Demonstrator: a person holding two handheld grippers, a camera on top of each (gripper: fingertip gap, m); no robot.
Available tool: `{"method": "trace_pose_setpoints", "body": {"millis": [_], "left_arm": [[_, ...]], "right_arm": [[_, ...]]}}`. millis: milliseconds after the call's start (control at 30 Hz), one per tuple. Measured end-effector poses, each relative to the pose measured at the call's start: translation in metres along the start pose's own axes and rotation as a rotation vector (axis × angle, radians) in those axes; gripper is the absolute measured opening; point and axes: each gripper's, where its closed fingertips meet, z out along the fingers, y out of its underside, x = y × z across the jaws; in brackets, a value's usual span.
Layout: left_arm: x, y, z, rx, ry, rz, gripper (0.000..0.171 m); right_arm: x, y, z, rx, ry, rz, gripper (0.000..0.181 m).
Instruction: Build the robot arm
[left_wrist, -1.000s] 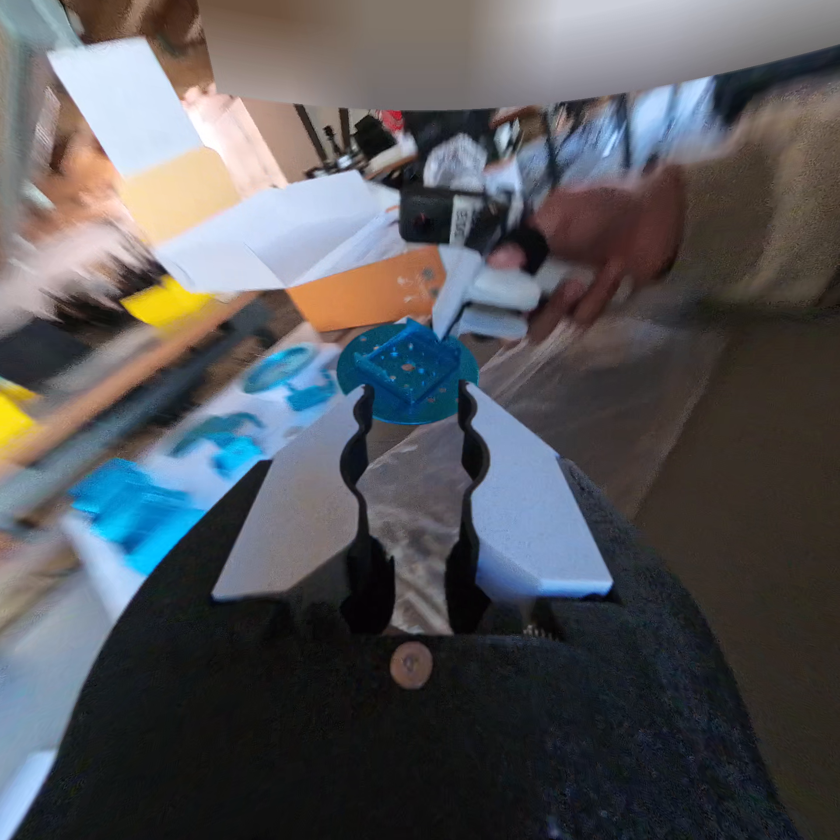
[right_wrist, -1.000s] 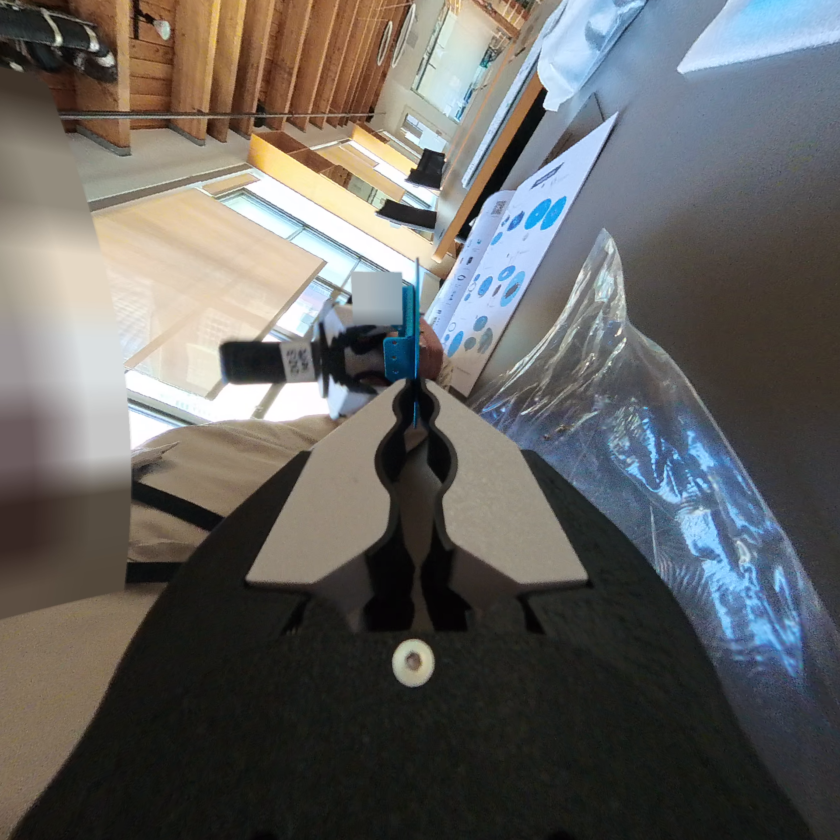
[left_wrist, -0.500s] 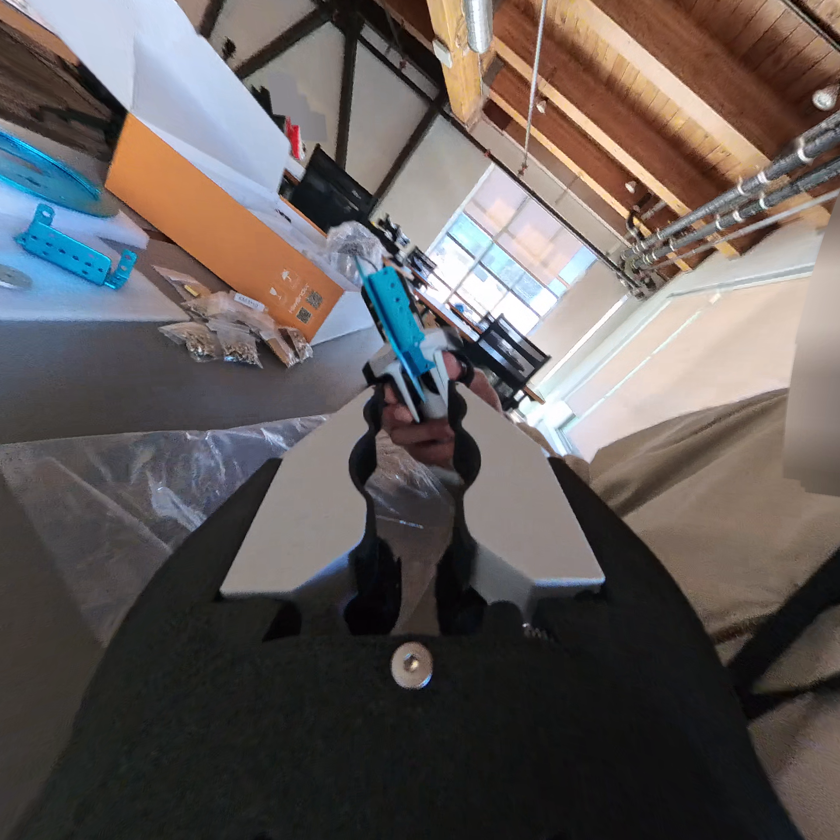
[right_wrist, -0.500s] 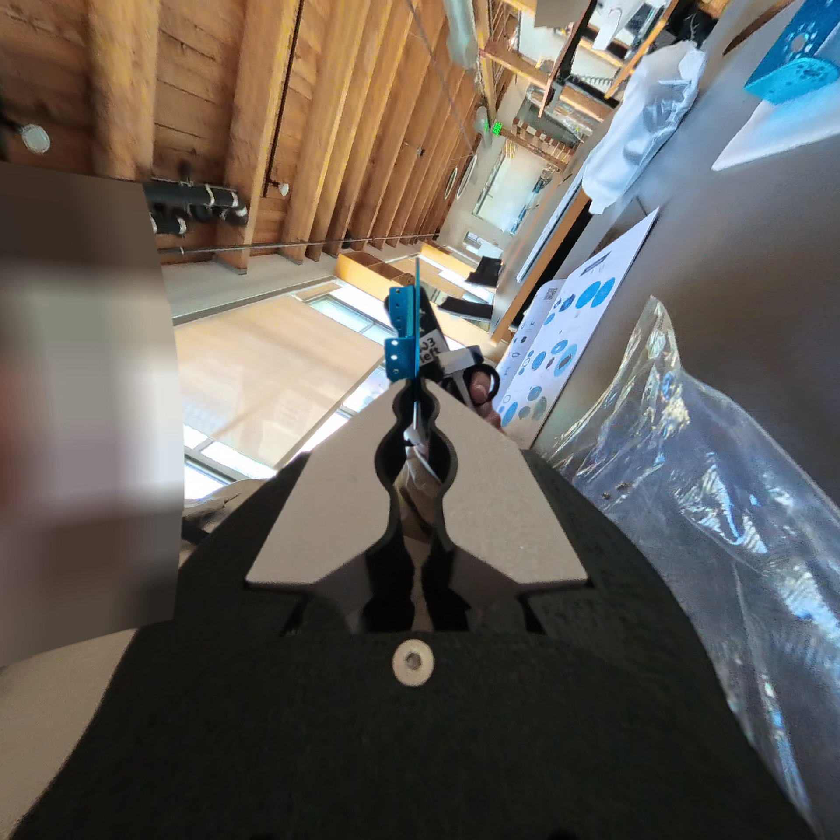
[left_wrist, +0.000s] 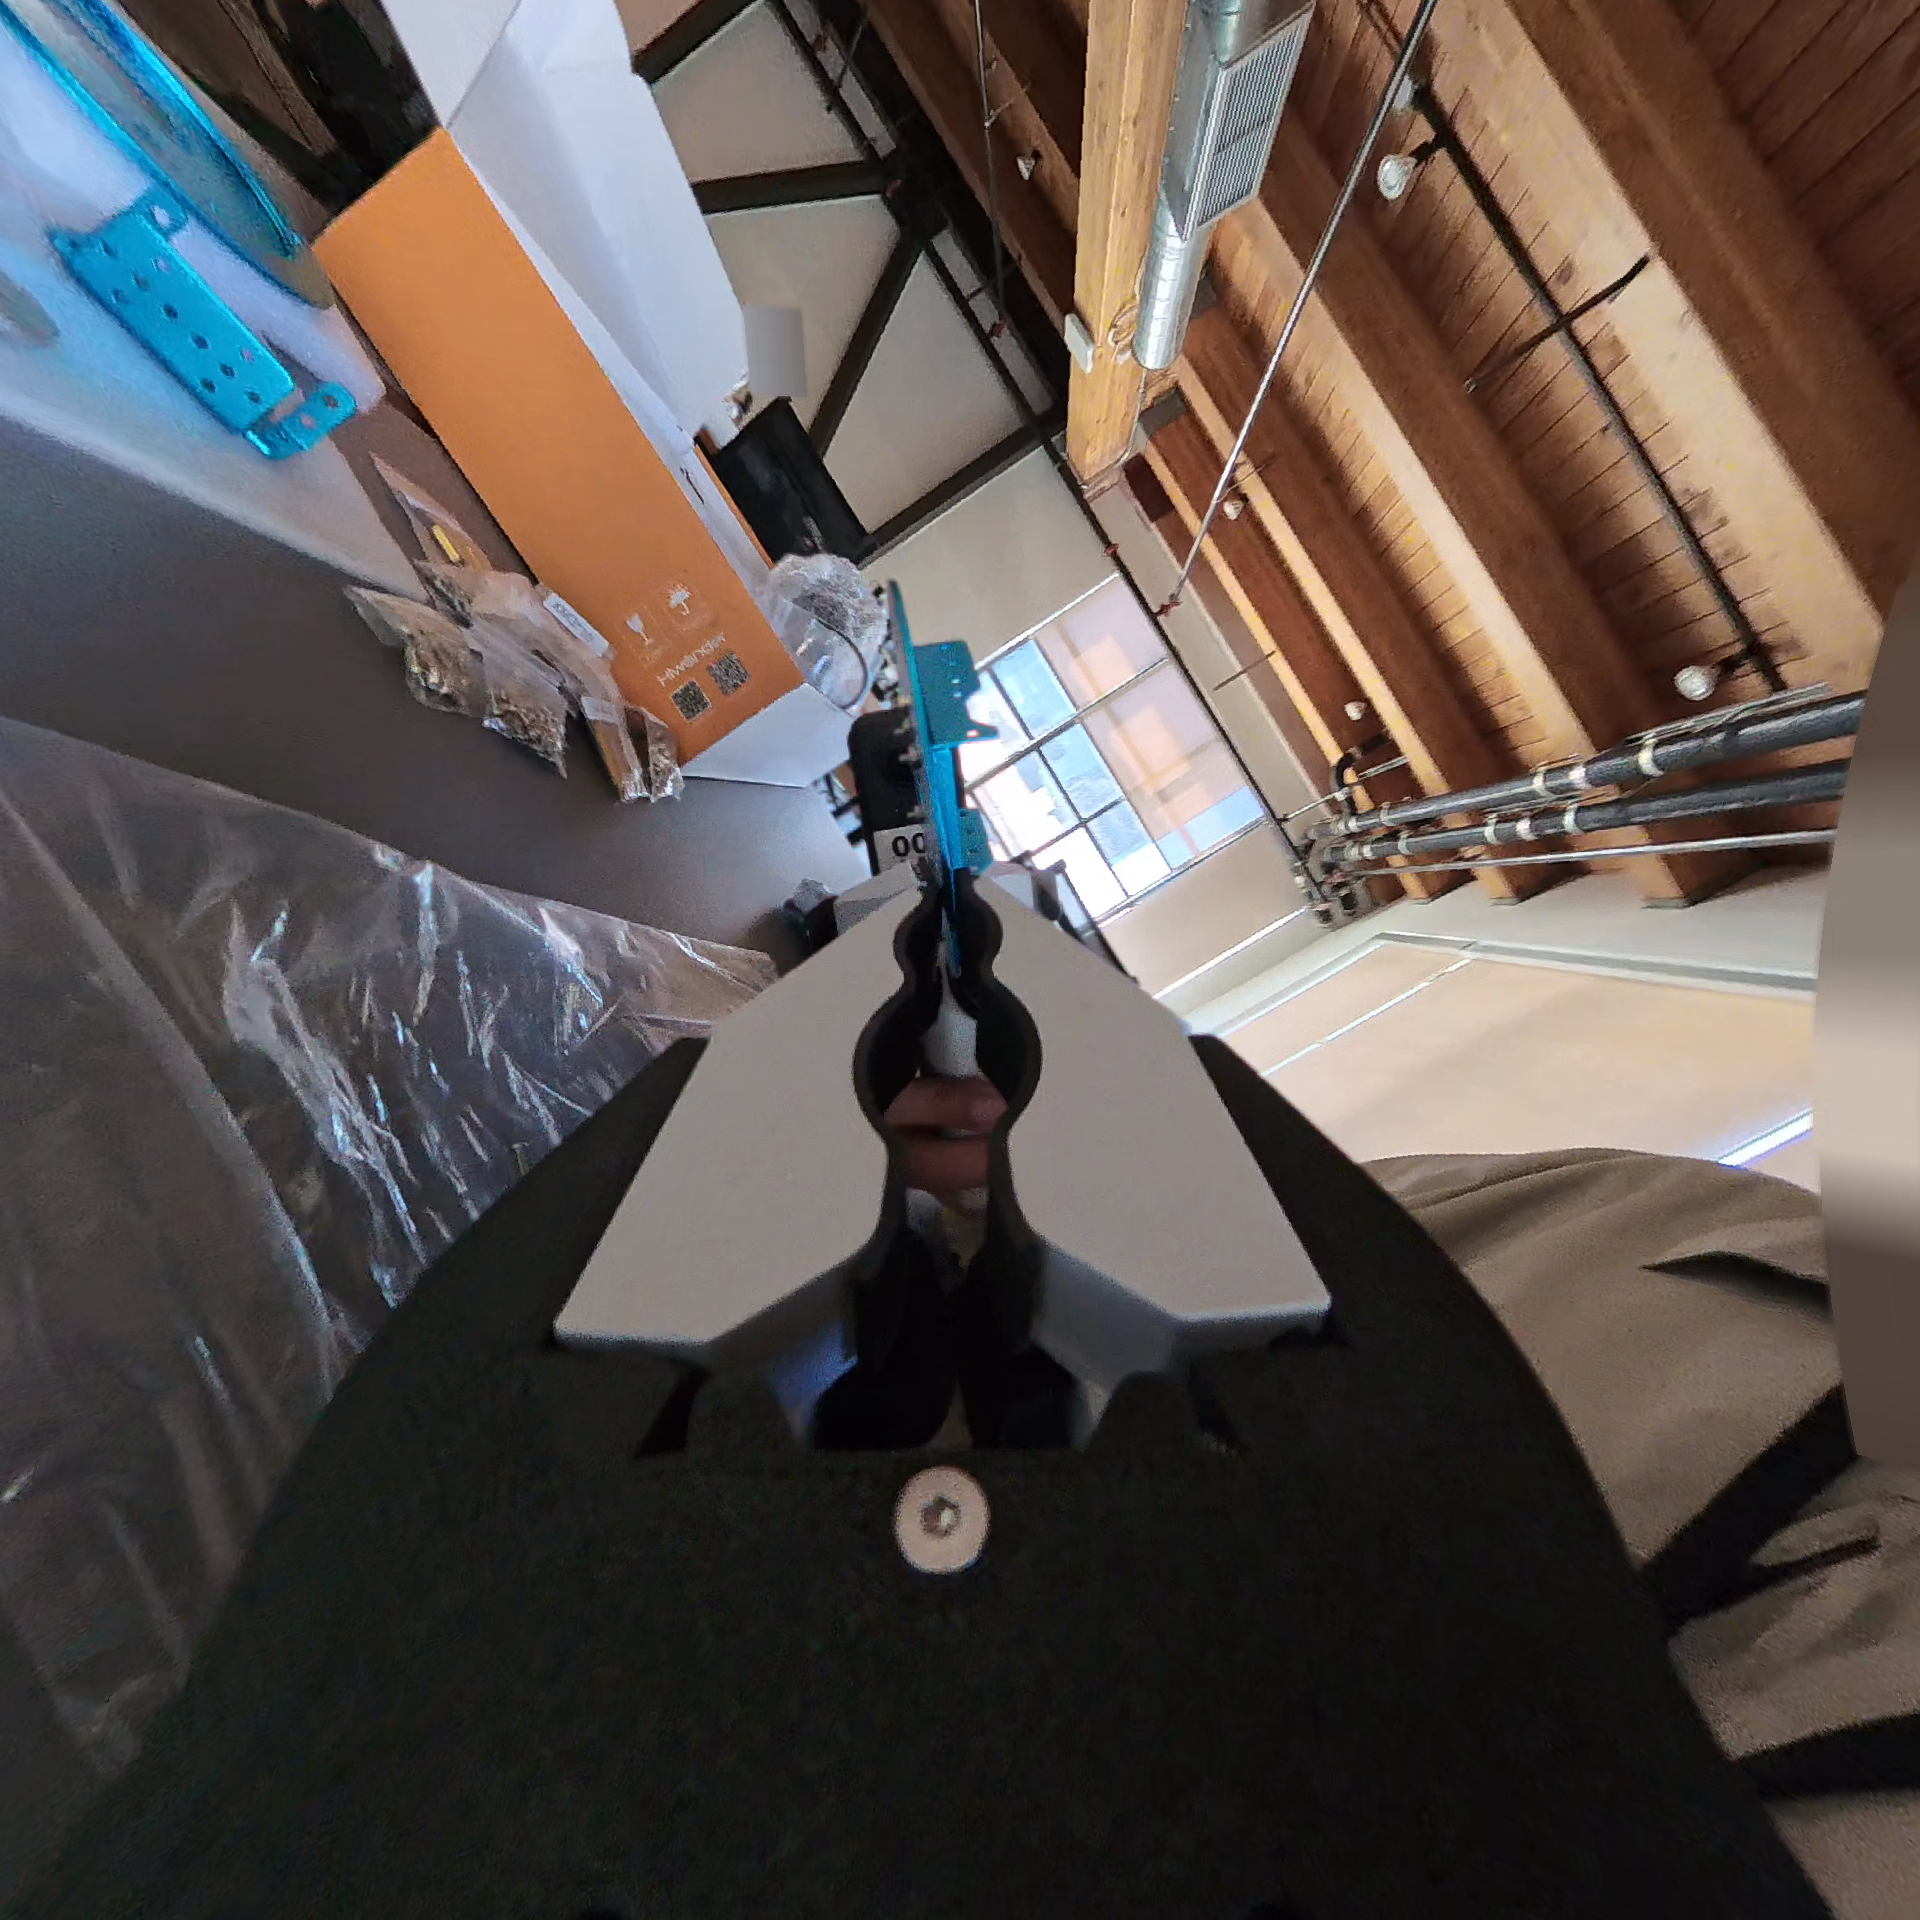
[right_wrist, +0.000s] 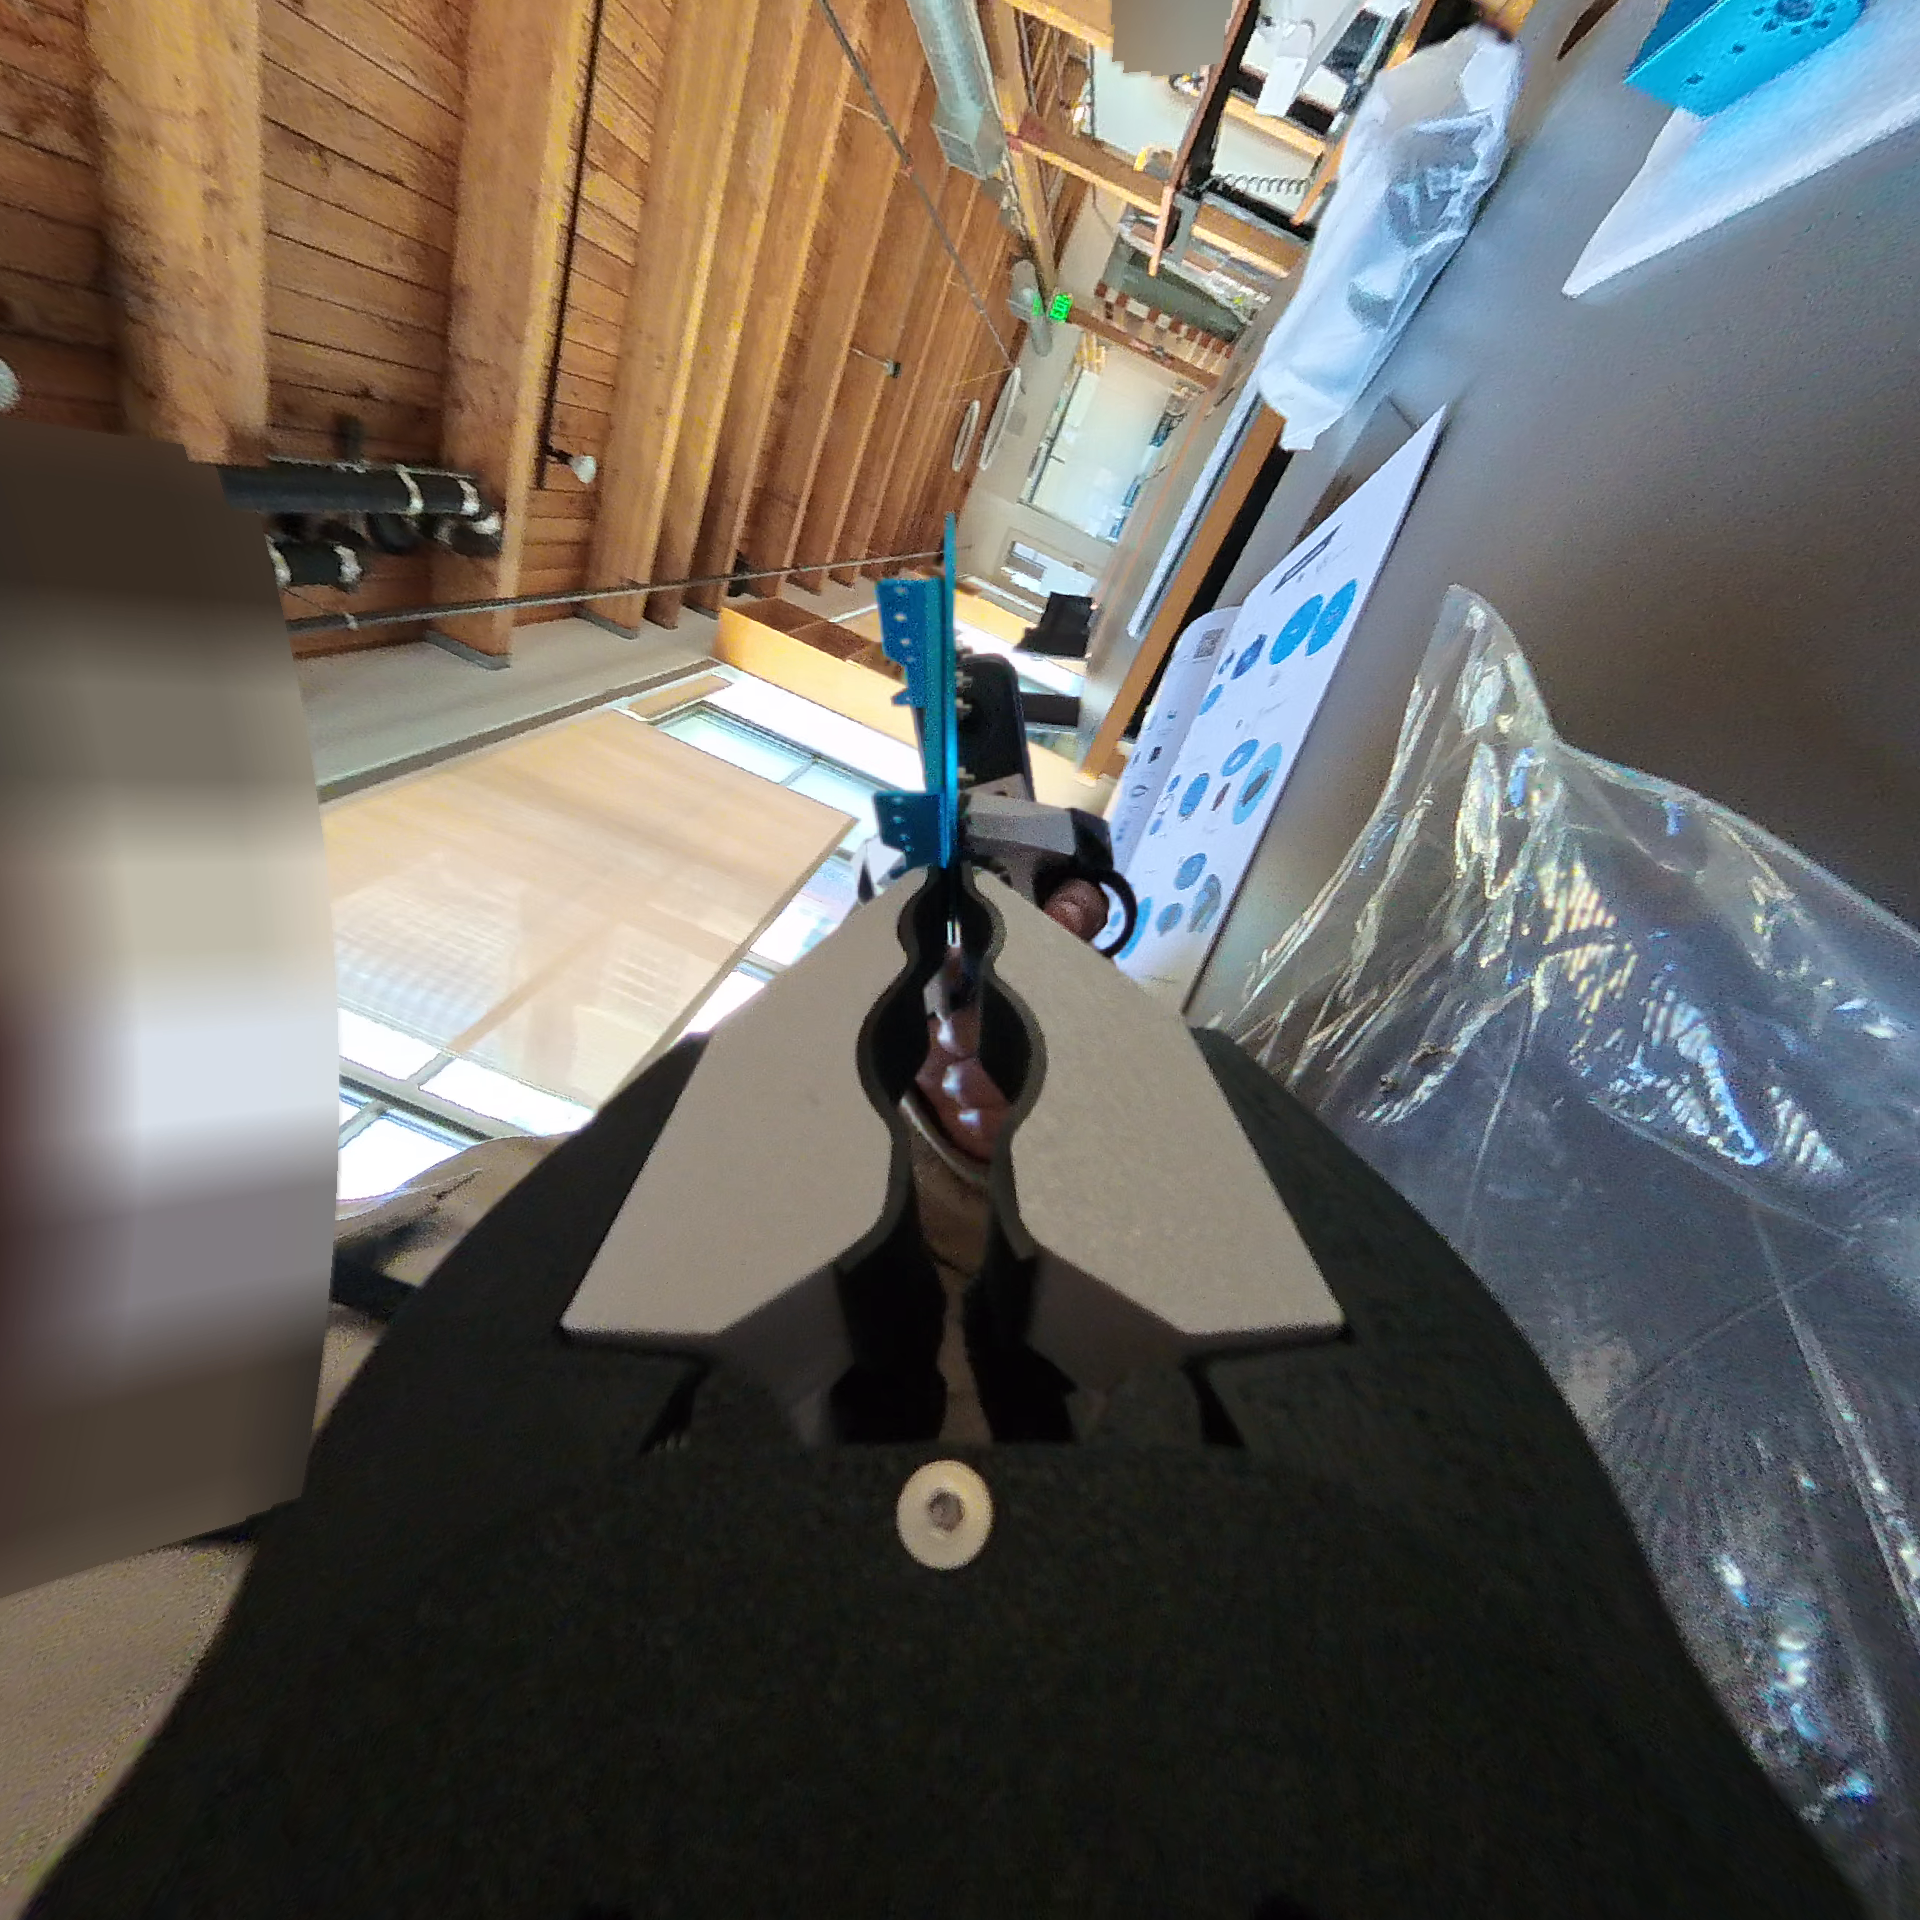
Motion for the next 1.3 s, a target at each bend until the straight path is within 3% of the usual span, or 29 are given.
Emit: {"method": "trace_pose_setpoints", "body": {"millis": [367, 467, 533, 633, 700, 833, 900, 1033, 1300], "left_arm": [[-0.006, 0.002, -0.003, -0.012, -0.022, 0.002, 0.001], [-0.006, 0.0, -0.008, -0.016, -0.041, 0.038, 0.0], [-0.012, -0.009, -0.021, 0.001, -0.103, 0.051, 0.0], [-0.029, -0.022, -0.055, 0.034, -0.228, 0.047, 0.0], [-0.035, -0.023, -0.079, 0.062, -0.298, 0.023, 0.0], [-0.029, 0.001, -0.105, 0.066, -0.366, 0.028, 0.0], [-0.023, 0.015, -0.11, 0.062, -0.37, 0.018, 0.0], [-0.02, 0.031, -0.116, 0.07, -0.39, 0.042, 0.0], [-0.022, 0.04, -0.114, 0.05, -0.452, 0.105, 0.0]], "right_arm": [[0.007, 0.01, 0.007, -0.03, -0.005, 0.038, 0.0], [0.006, 0.01, 0.007, -0.058, 0.036, -0.06, 0.001], [0.005, 0.003, 0.001, -0.081, 0.109, -0.243, 0.016], [0.016, 0.016, -0.007, -0.295, 0.303, -0.719, 0.022], [0.031, 0.03, -0.009, -0.453, 0.401, -0.936, 0.029], [0.043, 0.086, -0.015, -0.855, 0.295, -0.971, 0.022], [0.058, 0.095, -0.021, -0.986, 0.298, -1.057, 0.015], [0.055, 0.112, -0.012, -1.016, 0.196, -1.063, 0.018], [0.072, 0.124, -0.011, -1.079, 0.414, -1.169, 0.01]]}}
